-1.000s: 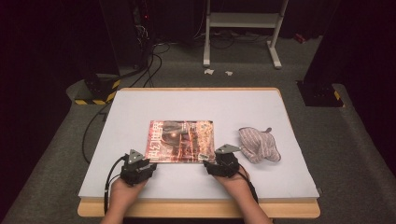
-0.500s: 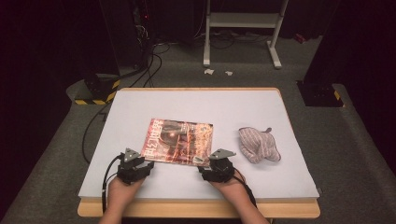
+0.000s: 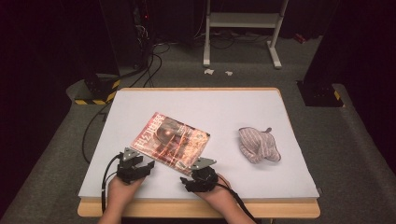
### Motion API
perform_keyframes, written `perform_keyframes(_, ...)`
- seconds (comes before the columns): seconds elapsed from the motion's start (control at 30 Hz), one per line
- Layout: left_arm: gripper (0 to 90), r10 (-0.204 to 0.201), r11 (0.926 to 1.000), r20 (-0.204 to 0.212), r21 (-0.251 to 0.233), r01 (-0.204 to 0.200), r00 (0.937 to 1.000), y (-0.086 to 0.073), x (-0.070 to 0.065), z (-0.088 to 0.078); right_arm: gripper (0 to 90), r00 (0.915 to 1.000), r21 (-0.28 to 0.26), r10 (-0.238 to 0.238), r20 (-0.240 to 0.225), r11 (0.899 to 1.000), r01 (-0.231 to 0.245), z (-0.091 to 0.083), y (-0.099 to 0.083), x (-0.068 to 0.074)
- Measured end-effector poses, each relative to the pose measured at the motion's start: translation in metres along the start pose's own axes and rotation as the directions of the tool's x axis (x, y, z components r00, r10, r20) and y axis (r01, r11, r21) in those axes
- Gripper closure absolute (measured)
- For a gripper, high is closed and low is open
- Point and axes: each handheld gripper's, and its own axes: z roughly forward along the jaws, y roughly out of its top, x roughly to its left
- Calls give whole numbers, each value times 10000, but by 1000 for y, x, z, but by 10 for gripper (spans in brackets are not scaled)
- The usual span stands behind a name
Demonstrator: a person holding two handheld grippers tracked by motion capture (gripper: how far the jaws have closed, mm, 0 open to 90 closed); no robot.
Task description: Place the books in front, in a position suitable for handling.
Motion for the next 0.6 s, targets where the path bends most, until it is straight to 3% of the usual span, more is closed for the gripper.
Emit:
perform_keyframes(0.13,412,-35,10000,26,-29,35,10000,1,0,2,374,9992,-426,175,364,9990,-160,-9,0,-10)
perform_keyframes(0.2,404,-20,10000,-19,25,20,10000,1,-1,3,364,9952,-738,416,886,9967,-351,-15,2,-27)
perform_keyframes(0.23,404,56,10000,-46,64,-56,10000,1,0,3,364,9952,-738,416,886,9967,-351,-15,2,-27)
perform_keyframes(0.3,400,-51,10000,-27,51,51,10000,2,-1,3,362,9917,-814,635,1119,9952,-545,-15,6,-42)
perform_keyframes(0.57,376,285,9995,-46,159,-285,9996,0,-7,3,335,9731,-900,1197,1970,9905,-1036,10,36,-99)
perform_keyframes(0.6,376,274,9995,-30,154,-274,9996,0,-8,3,335,9731,-900,1197,1970,9905,-1036,10,36,-99)
